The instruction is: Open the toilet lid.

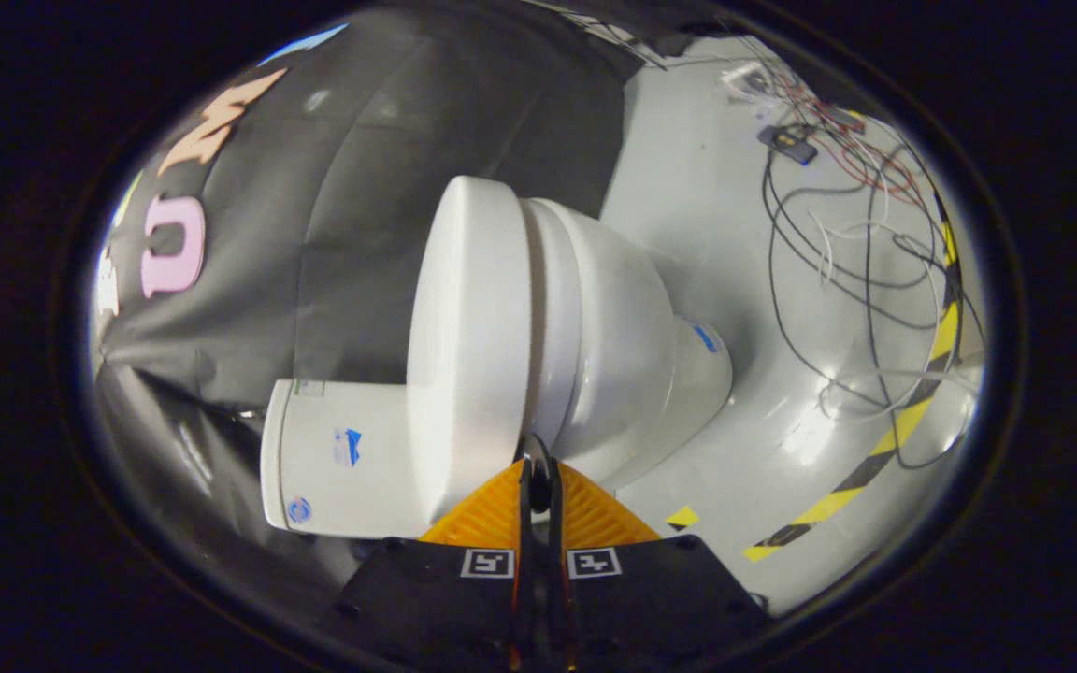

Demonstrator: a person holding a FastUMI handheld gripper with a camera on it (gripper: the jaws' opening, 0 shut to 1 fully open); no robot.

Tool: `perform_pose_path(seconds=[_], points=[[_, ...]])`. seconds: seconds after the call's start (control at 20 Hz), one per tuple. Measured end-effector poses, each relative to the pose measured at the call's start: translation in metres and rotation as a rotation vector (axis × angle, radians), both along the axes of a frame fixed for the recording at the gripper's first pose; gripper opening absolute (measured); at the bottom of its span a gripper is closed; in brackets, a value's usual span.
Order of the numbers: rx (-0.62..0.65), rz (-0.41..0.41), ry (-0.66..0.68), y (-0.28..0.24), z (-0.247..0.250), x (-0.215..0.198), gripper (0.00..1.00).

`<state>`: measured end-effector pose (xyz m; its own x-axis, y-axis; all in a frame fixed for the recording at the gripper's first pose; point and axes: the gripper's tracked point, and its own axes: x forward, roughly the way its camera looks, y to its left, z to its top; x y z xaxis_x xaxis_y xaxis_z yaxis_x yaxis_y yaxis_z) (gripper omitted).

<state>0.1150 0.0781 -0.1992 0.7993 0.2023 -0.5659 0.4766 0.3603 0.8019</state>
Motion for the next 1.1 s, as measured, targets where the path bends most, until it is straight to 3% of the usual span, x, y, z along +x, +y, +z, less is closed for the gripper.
perform_pose_path(seconds=[0.45, 0.7, 1.1], points=[[-0.039, -0.042, 0.057, 0.007, 0.024, -0.001, 0.0], [-0.19, -0.019, 0.072, 0.007, 0.044, 0.001, 0.01], [-0.294, 0.001, 0.024, 0.016, 0.083, 0.009, 0.01]])
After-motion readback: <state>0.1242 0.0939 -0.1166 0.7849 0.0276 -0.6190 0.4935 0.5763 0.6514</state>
